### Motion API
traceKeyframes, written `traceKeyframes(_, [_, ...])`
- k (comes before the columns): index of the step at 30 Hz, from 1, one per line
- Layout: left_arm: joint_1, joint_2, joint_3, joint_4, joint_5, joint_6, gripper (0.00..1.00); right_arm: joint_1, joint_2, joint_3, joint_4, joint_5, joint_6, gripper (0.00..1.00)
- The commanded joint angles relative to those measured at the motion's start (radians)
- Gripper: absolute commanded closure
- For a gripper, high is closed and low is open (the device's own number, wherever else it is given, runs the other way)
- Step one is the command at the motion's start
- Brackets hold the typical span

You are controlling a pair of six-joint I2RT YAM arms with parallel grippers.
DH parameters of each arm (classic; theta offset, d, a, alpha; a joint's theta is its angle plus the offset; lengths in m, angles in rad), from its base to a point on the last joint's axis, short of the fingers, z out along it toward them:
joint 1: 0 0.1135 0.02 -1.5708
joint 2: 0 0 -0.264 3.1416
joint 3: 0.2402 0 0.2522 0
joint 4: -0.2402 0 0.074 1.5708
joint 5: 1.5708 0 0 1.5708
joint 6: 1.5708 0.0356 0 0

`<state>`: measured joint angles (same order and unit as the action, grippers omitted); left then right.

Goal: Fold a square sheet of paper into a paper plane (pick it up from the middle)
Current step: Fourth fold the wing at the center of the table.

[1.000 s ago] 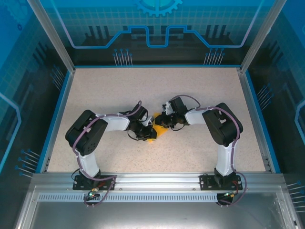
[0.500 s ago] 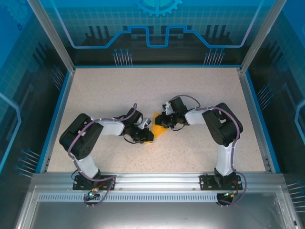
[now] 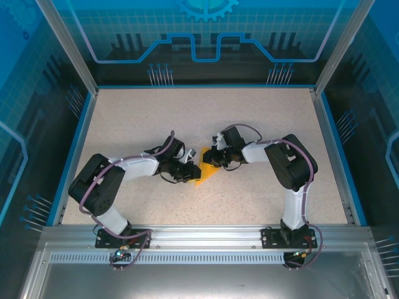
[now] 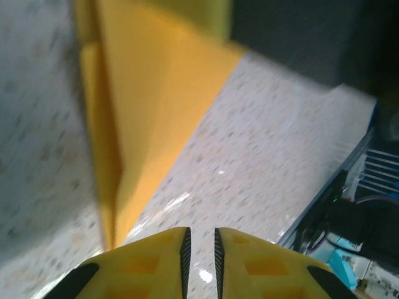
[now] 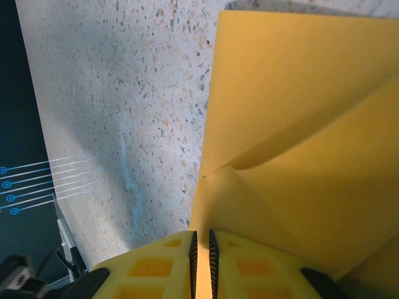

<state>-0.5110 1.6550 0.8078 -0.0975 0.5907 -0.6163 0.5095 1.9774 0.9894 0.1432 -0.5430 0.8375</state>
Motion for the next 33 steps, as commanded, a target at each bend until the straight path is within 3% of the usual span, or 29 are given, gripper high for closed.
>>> traceKeyframes(1, [0.009, 0.062, 0.044, 0.067, -0.019, -0.052, 0.8, -0.001, 0.093, -0.036, -0.102, 0.091, -0.016, 0.83])
traceKeyframes(8, [0.007, 0.174, 0.084, 0.111, -0.042, -0.066, 0.82, -0.002, 0.09, -0.035, -0.107, 0.094, -0.015, 0.83])
traceKeyframes(20, [0.007, 0.192, 0.014, -0.051, -0.24, -0.038, 0.92, -0.007, 0.045, -0.001, -0.113, 0.077, -0.023, 0.83])
traceKeyframes(33, [0.006, 0.21, 0.002, -0.041, -0.228, -0.012, 0.98, -0.049, -0.142, -0.048, 0.001, 0.073, -0.058, 0.82])
